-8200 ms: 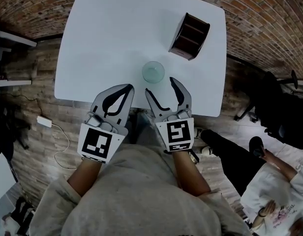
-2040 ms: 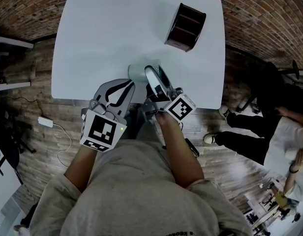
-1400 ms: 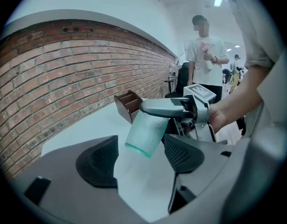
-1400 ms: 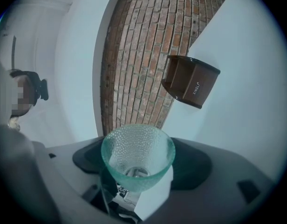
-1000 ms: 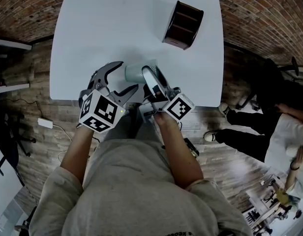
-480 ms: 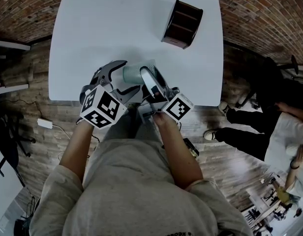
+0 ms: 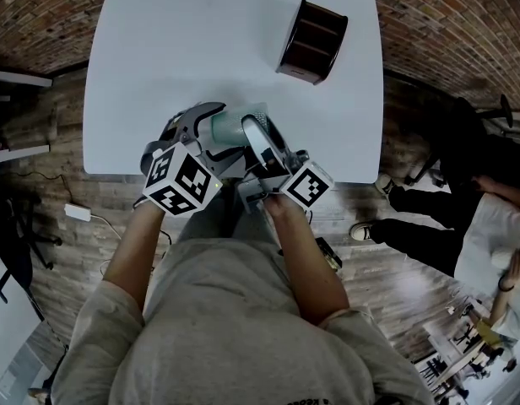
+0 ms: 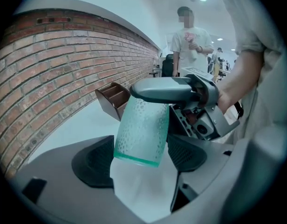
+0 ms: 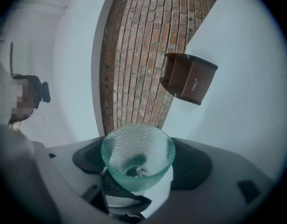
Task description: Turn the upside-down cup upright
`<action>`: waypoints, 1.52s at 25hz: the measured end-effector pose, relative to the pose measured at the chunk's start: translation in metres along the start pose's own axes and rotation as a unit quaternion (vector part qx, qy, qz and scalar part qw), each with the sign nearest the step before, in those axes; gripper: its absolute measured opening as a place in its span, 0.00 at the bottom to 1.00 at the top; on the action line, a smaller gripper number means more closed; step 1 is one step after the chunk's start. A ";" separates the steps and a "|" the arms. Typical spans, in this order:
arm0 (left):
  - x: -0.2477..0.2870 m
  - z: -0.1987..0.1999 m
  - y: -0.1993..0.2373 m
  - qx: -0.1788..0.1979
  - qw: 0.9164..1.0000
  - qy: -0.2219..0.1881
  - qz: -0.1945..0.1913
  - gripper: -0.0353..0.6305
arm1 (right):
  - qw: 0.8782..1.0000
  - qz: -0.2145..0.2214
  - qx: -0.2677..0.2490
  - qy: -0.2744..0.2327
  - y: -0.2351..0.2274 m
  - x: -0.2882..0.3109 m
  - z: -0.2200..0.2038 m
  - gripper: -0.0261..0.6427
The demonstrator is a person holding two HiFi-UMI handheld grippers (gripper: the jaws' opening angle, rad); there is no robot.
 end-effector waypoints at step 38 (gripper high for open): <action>0.004 -0.006 -0.012 0.019 0.999 0.002 -0.050 0.55 | 0.999 -0.027 -0.025 0.018 -0.006 -0.011 -0.004 0.63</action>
Point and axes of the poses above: the fingertips, and each gripper's own axes: x forward along the fingers, y to its left, z out of its top, the point moved 1 cm from there along -x, backward along the fingers, and after that the axes turned 9 degrees about z, right-handed, at the moved point
